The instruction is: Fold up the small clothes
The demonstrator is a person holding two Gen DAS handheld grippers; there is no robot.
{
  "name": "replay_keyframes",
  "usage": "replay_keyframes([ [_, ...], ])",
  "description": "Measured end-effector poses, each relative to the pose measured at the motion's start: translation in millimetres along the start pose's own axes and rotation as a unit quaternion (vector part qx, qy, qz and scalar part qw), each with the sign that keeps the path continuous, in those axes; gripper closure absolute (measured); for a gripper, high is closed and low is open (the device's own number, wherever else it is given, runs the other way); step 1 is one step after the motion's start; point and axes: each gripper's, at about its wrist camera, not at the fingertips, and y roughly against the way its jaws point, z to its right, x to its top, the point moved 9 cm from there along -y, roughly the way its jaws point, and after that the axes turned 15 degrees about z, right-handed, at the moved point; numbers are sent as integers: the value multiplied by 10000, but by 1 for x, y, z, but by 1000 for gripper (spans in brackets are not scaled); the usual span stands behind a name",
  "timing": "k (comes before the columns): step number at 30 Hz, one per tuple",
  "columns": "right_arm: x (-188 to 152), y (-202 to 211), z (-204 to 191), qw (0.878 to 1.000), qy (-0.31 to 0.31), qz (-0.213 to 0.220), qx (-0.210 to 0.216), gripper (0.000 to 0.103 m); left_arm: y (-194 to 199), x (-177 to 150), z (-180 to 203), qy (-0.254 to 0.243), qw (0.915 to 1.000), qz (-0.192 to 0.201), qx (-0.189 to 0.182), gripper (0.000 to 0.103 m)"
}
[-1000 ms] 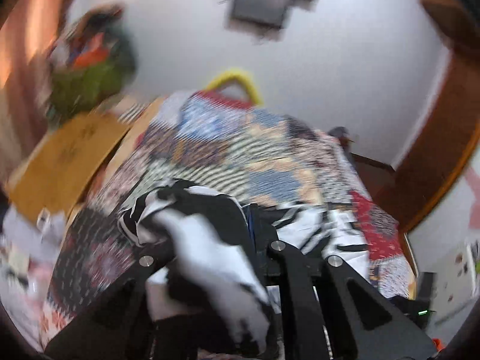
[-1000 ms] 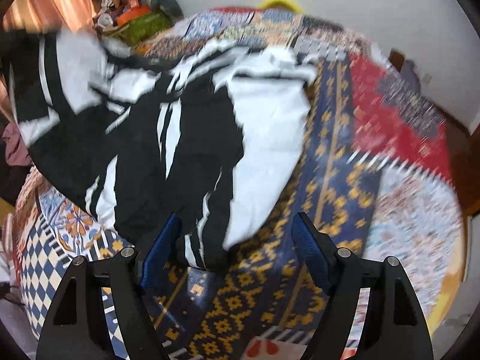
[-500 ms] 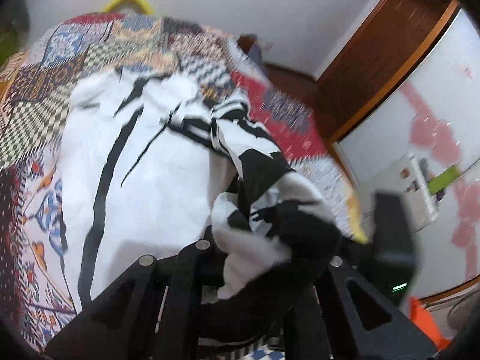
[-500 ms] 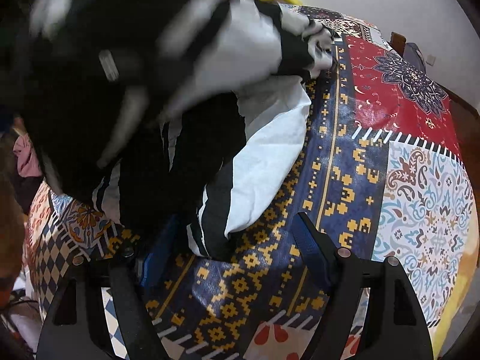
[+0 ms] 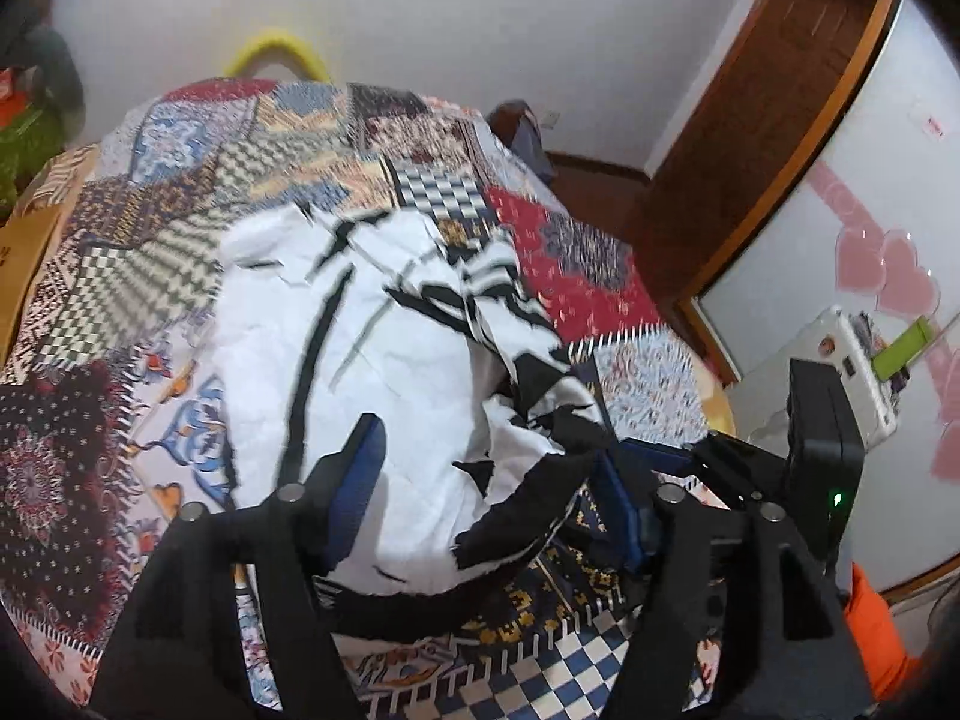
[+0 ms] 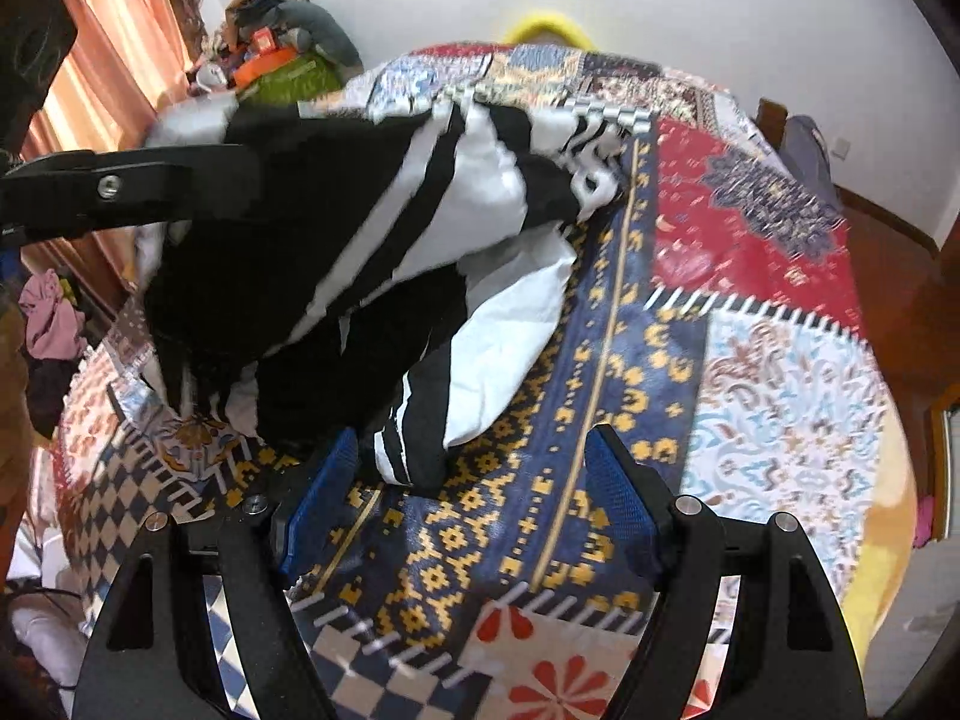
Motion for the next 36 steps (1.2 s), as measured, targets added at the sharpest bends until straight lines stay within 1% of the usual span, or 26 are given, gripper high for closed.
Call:
replay_keyframes([
  [1, 2, 5, 3, 10000, -35, 61, -6, 28, 9, 6, -2, 38, 9999, 122, 26, 34],
  [3, 5, 14, 11, 9998, -90, 147, -78, 28, 26, 19, -9, 132, 9990, 406, 98, 26],
  [5, 9, 20, 20, 9995, -114, 219, -185, 28, 37, 31, -19, 212, 9975, 637, 226, 25],
  [8, 21, 27, 33, 9988, -159, 361, -303, 28, 38, 36, -39, 262, 9963, 683, 456, 25],
  [9, 28, 30, 37, 9983, -186, 447, -320, 28, 34, 34, -44, 274, 9965, 621, 495, 24],
  [12, 49, 33, 40, 9971, -190, 672, -312, 28, 10, 7, -56, 99, 9975, 125, 689, 24],
  [13, 57, 34, 37, 9966, -183, 757, -273, 28, -2, -7, -59, -26, 9968, -96, 789, 24],
  [16, 68, 31, 26, 9960, -145, 872, -145, 28, -28, -43, -66, -179, 9943, -626, 839, 25],
  [17, 69, 26, 21, 9962, -125, 861, -85, 28, -33, -54, -67, -181, 9932, -767, 856, 24],
  [19, 63, 11, 9, 9973, -43, 733, 37, 28, -39, -67, -71, -219, 9917, -887, 905, 24],
  [22, 44, -13, 0, 9990, 37, 416, 145, 28, -34, -69, -70, -357, 9917, -853, 888, 24],
  [26, 2, -41, 0, 9998, 18, -130, 161, 28, -24, -69, -72, -552, 9908, -840, 910, 24],
  [28, -15, -45, 5, 9992, -170, -262, 237, 28, -18, -65, -78, -541, 9905, -773, 995, 24],
  [31, -13, -40, 13, 9974, -551, -268, 375, 28, -11, -54, -87, -404, 9917, -595, 1064, 24],
  [33, -3, -35, 16, 9978, -531, -177, 343, 28, -9, -41, -94, -332, 9921, -459, 1115, 24],
  [36, 20, -28, 17, 9980, -495, 51, 399, 28, -9, -21, -103, -322, 9922, -254, 1178, 24],
])
